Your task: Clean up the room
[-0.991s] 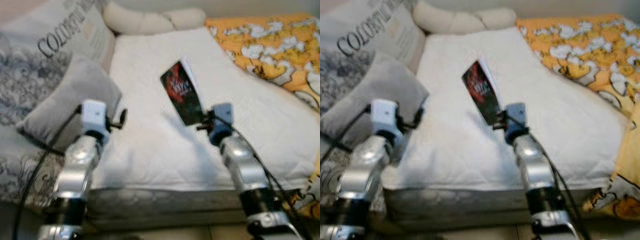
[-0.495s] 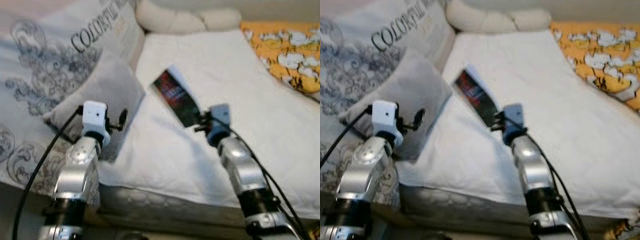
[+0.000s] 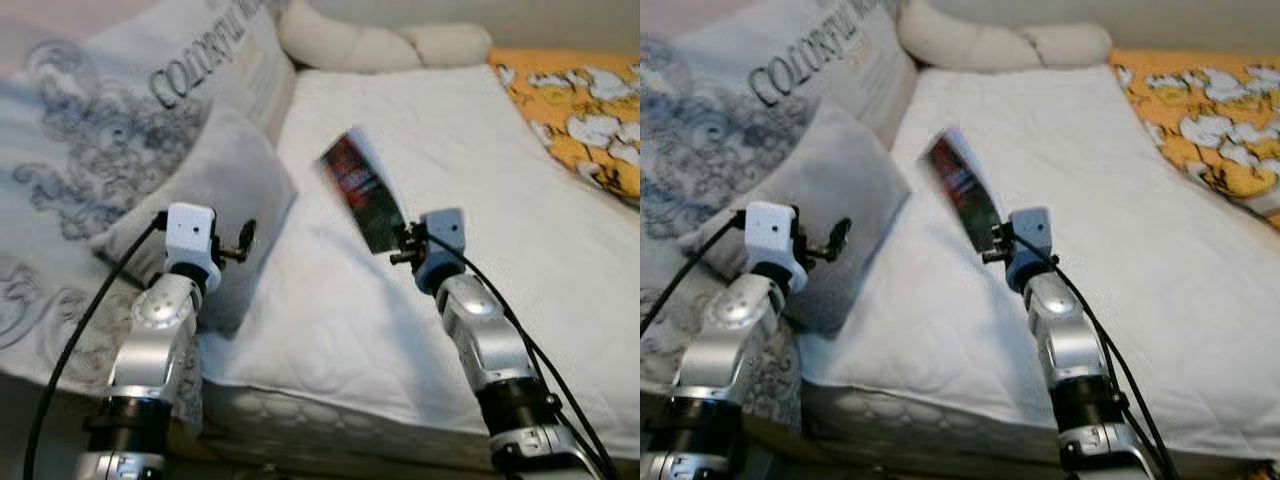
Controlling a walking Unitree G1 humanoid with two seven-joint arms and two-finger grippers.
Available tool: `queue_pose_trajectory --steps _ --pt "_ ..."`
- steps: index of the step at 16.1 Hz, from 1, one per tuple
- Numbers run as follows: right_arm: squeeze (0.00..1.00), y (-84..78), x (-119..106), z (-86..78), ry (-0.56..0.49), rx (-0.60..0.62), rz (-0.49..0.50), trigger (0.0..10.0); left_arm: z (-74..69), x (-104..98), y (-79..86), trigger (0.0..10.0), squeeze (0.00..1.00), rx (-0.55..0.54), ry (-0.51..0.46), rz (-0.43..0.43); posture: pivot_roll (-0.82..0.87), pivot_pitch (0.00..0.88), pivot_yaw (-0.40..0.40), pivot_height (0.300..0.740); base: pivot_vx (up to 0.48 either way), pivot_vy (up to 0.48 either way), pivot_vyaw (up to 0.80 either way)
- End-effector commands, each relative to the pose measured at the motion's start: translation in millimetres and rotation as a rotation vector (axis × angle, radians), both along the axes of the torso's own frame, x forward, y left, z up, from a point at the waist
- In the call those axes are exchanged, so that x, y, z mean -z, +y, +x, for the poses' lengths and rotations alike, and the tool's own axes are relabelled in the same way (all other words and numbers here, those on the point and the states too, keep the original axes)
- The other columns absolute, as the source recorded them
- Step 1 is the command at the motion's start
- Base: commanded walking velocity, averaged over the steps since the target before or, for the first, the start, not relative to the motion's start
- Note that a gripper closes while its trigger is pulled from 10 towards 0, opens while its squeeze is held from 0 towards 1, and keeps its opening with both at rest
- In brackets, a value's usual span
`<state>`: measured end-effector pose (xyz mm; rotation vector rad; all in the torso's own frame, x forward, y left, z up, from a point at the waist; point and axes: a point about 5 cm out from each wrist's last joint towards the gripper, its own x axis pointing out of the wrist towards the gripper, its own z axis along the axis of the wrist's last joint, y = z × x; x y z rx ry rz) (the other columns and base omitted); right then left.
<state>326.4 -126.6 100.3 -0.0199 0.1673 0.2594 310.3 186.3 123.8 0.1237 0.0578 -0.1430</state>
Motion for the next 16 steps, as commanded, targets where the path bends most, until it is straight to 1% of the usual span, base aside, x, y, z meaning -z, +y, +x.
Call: queue_pose_trajectory --steps 1,3,5,6,8,9,10,11,13,14,15,16 --pt "0.0 7.7 -15.3 4.1 -0.072 -0.023 0.015 10.0 0.1 -3.6 4.5 10.0 0.0 -0.013 -0.013 0.006 -0.02 0.0 0.06 0.74 0.285 0.0 0.0" --pt "0.0 6.8 -14.7 4.7 -0.066 -0.012 0.016 10.0 -0.1 -4.2 3.9 10.0 0.0 -0.006 -0.019 0.013 -0.02 0.0 0.059 0.74 0.274 0.0 0.0" --pt "0.0 5.7 -13.6 7.1 -0.052 -0.003 0.022 10.0 -1.1 -3.7 1.0 10.0 0.0 0.019 -0.01 0.018 -0.01 0.0 0.058 0.74 0.0 0.0 0.0" --pt "0.0 6.1 -13.0 10.7 -0.04 -0.004 0.025 10.0 -2.9 -1.8 -2.5 10.0 0.0 0.057 0.008 0.022 -0.01 0.0 0.058 0.74 0.0 0.0 0.0" --pt "0.0 8.1 -12.8 15.8 -0.026 -0.012 0.038 10.0 -4.6 0.5 -5.0 10.0 0.0 0.099 0.023 0.046 -0.01 0.0 0.057 0.74 0.0 0.0 0.0" --pt "0.0 10.7 -11.3 23.7 0.012 -0.026 0.058 10.0 -6.0 2.8 -6.5 10.0 0.0 0.173 0.052 0.08 0.01 0.0 0.058 0.74 0.0 0.0 0.0" --pt "0.0 12.1 -10.1 26.9 0.038 -0.031 0.082 10.0 -6.8 3.8 -6.7 10.0 0.0 0.208 0.07 0.091 0.01 0.0 0.058 0.74 0.0 0.0 0.0" --pt "0.0 14.5 -7.6 31.9 0.093 -0.038 0.158 10.0 -8.3 6.1 -6.3 10.0 0.0 0.266 0.104 0.107 0.02 0.0 0.06 0.74 0.0 0.0 0.0" --pt "0.0 17.8 -5.0 36.0 0.152 -0.06 0.243 10.0 -10.6 7.3 -6.5 10.0 0.0 0.331 0.139 0.122 0.03 0.0 0.063 0.74 0.0 0.0 0.0" --pt "0.0 20.3 -3.1 41.2 0.225 -0.078 0.344 10.0 -17.0 8.2 -6.1 10.0 0.0 0.428 0.183 0.152 0.05 0.0 0.067 0.74 0.0 0.0 0.0" --pt "0.0 20.5 -2.2 44.6 0.282 -0.069 0.444 10.0 -22.4 8.2 -4.0 10.0 0.0 0.484 0.215 0.188 0.08 0.0 0.061 0.74 0.0 0.0 0.0" --pt "0.0 19.4 -1.4 45.5 0.301 -0.055 0.476 10.0 -24.7 8.1 -2.4 10.0 0.0 0.496 0.227 0.196 0.09 0.0 0.06 0.74 0.0 0.0 0.0"
